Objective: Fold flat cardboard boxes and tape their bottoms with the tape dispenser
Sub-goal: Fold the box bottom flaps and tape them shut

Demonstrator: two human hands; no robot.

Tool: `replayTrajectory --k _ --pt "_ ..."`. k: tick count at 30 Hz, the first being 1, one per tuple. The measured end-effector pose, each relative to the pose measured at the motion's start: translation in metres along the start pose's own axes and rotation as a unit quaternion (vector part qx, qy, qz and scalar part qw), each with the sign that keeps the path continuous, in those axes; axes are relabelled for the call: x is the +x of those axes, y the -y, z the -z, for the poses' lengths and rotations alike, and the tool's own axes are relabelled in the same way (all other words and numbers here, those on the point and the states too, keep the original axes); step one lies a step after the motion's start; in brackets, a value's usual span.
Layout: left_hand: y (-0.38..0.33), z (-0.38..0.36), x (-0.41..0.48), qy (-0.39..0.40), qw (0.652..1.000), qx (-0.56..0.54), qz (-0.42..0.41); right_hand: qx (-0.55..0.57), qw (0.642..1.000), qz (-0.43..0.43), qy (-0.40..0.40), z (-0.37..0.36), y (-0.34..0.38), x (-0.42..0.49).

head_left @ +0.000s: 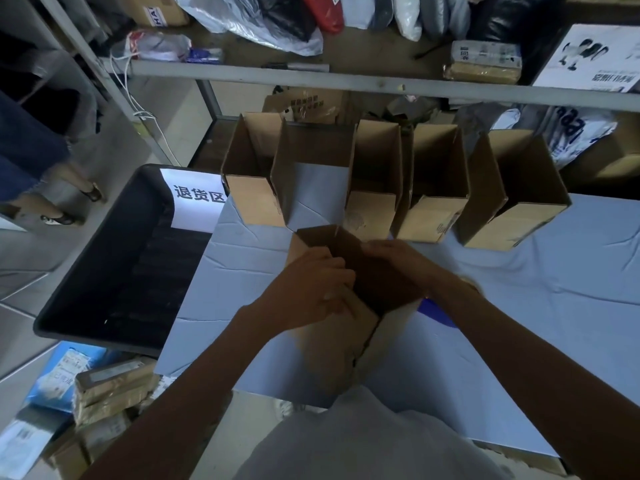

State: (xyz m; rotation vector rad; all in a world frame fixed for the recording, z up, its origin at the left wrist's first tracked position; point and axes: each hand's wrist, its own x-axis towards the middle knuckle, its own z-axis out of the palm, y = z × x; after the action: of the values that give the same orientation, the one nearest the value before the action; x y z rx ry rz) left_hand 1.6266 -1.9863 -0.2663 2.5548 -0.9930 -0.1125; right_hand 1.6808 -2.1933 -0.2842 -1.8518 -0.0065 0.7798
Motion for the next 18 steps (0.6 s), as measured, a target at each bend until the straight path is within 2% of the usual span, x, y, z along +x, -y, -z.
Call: replayTrajectory --k 2,4,8,12,15,18 --pt "0.006 0.003 0.007 0.003 0.998 -0.027 0.051 -0.062 0.996 0.067 -0.011 0.01 0.002 -0.012" --pt "0.012 0.009 0.012 -0.032 0.993 -0.058 0.098 -0.05 0.992 0.117 -0.011 0.02 0.003 -0.026" --pt "0.013 0.026 0.024 -0.012 0.963 -0.196 0.185 -0.076 0.979 0.187 -0.029 0.022 -0.006 -0.032" --pt "0.023 0.033 0.027 -0.004 0.949 -0.222 0.225 0.04 0.986 0.152 -0.051 0.02 -0.022 -0.02" --pt "0.026 0.032 0.03 0.023 0.941 -0.233 0.243 0.079 0.987 0.135 -0.033 0.013 -0.031 -0.01" --pt "0.034 0.019 0.03 0.016 0.936 -0.244 0.251 0.121 0.986 0.107 -0.043 0.004 -0.035 -0.002"
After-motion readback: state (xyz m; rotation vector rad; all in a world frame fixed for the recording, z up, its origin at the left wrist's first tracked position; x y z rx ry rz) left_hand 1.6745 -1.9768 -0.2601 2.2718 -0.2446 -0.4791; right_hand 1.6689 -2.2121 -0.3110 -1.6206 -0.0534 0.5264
